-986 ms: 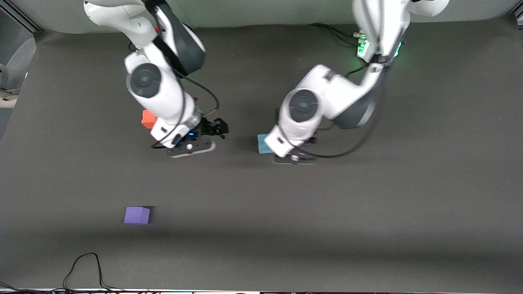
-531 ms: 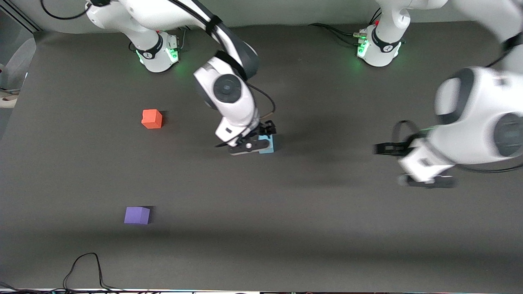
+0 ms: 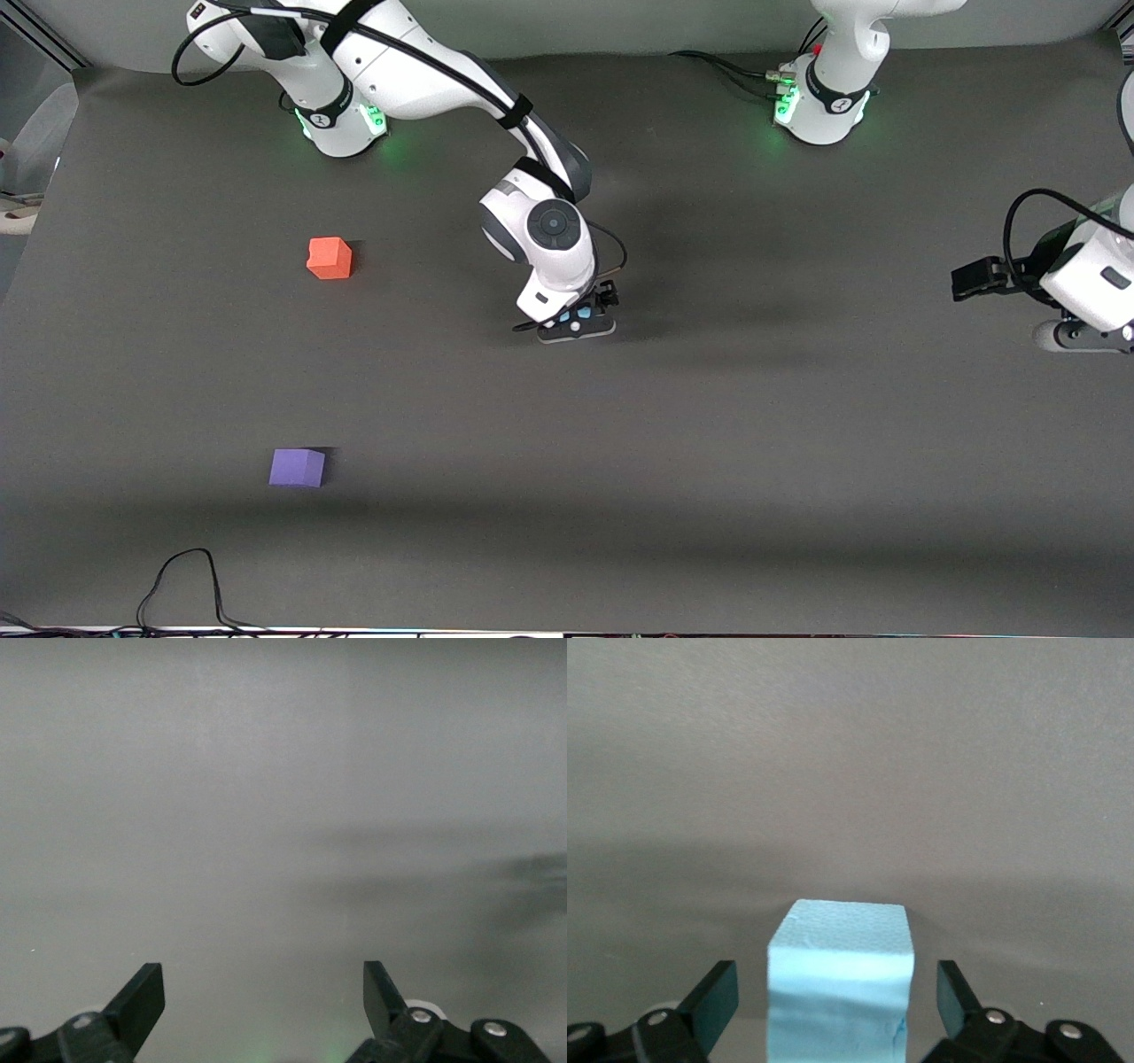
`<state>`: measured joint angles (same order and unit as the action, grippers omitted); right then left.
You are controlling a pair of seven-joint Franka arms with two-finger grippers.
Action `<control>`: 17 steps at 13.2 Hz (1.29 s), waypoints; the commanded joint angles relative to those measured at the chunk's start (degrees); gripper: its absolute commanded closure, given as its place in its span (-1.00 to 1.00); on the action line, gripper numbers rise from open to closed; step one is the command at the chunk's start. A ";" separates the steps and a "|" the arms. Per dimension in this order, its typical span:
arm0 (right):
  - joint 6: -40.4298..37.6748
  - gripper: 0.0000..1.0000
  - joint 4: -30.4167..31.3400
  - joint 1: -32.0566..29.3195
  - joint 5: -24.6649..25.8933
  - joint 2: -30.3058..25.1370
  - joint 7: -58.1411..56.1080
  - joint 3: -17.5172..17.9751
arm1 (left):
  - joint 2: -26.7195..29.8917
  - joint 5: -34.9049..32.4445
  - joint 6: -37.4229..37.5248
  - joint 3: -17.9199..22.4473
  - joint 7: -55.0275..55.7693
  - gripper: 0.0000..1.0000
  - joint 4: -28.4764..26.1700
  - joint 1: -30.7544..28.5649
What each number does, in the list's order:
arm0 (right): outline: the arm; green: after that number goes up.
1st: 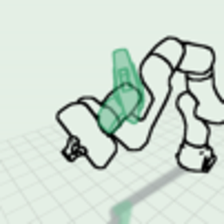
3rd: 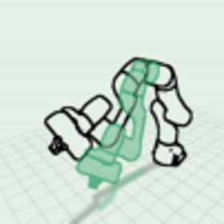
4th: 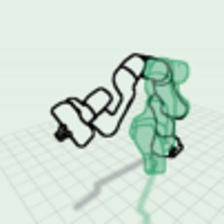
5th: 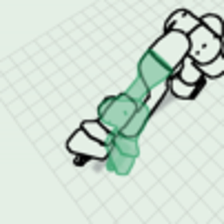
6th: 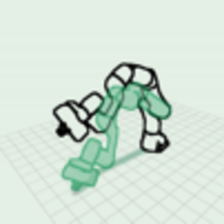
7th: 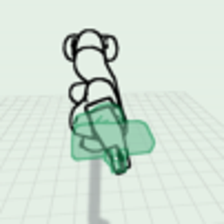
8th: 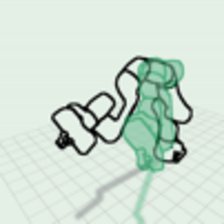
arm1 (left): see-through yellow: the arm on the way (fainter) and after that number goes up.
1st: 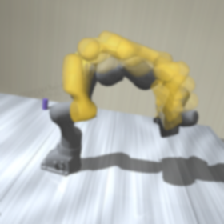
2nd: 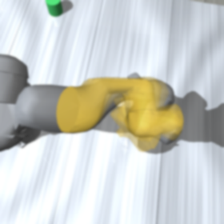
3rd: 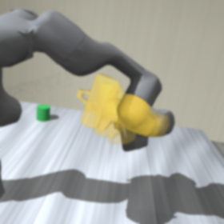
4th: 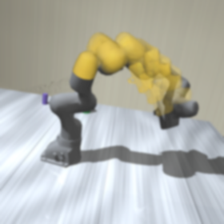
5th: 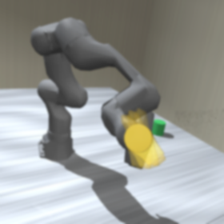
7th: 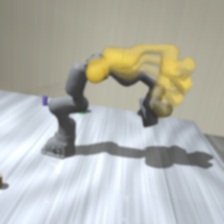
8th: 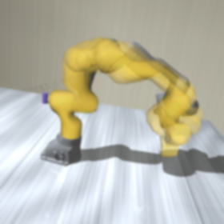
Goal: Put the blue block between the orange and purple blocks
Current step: 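Carry the blue cube with the right gripper toward the orange cube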
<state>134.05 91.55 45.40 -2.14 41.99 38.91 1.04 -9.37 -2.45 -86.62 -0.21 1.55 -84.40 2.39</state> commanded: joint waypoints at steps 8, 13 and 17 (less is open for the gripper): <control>-1.32 0.13 3.28 0.04 1.44 -3.83 2.22 -0.77 | 11.56 -0.54 -6.37 -0.32 -3.11 -1.00 -13.60 0.59; -14.93 0.13 6.62 -6.53 1.00 -16.21 -7.78 -5.69 | 10.69 -0.10 -5.40 -0.32 -3.39 -1.00 -11.06 0.42; -14.44 0.13 17.49 -16.46 0.91 -27.37 -19.55 -8.67 | 10.16 1.83 -3.82 -0.32 -4.01 -1.00 -10.08 0.24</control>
<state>117.29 100.31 32.15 -1.83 21.27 24.48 -6.02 0.70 -1.47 -91.54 -0.77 -1.06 -95.40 2.56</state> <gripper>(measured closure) 0.467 0.000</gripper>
